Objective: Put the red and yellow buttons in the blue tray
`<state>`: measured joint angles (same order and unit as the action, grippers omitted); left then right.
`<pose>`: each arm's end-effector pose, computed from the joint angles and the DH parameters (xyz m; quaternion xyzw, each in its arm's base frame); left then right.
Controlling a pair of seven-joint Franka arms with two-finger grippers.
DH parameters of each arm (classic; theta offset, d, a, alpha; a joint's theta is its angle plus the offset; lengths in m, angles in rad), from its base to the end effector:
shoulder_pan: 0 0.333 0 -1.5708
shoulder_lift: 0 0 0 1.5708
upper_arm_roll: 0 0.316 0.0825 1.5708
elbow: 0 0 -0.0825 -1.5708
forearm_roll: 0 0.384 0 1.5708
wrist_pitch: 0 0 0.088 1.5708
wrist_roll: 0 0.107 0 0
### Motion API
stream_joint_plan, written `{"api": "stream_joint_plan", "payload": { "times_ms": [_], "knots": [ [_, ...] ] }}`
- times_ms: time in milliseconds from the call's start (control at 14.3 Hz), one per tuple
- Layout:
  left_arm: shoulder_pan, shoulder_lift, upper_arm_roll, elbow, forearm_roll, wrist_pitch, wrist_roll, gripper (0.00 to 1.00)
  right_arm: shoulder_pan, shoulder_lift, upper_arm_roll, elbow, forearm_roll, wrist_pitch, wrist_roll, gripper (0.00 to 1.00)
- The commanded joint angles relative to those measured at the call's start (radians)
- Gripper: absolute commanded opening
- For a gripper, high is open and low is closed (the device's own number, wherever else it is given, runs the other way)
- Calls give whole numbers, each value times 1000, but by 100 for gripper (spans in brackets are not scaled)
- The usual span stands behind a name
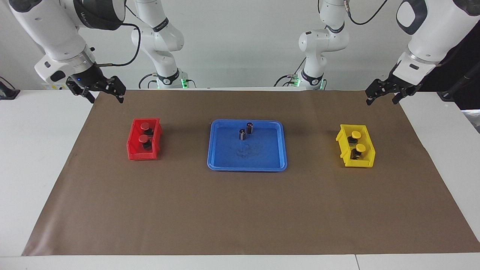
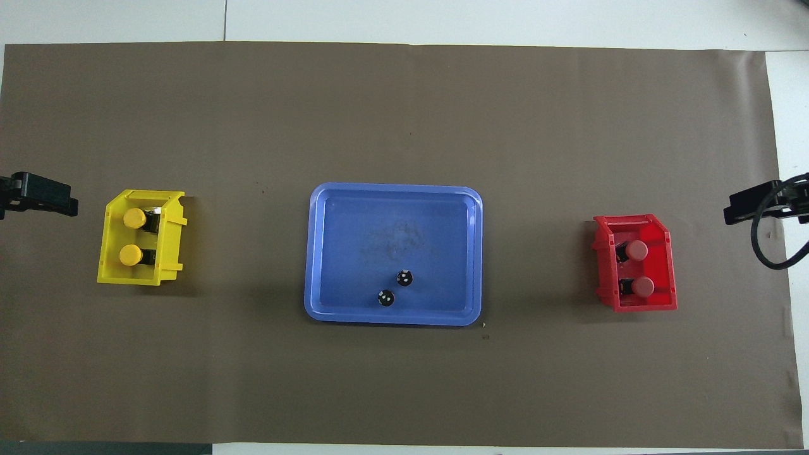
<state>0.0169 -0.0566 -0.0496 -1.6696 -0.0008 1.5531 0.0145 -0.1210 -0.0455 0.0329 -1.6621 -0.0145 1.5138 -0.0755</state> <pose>0.5328 -0.0182 0.6073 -0.9993 0.0235 0.0300 0.0013 0.5298 -0.0480 0.6018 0.9986 -0.0064 -0.0519 0.0038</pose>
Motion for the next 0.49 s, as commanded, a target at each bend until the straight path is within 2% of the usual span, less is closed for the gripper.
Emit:
{"api": "stream_joint_plan", "payload": {
  "times_ms": [0, 419],
  "knots": [
    [1, -25, 7, -19, -10, -30, 1, 100, -3, -4, 2, 4, 5, 6, -27, 100],
    [23, -25, 10, -18, -10, -18, 5, 100, -2, -5, 7, 2, 7, 8, -18, 100]
  ]
}}
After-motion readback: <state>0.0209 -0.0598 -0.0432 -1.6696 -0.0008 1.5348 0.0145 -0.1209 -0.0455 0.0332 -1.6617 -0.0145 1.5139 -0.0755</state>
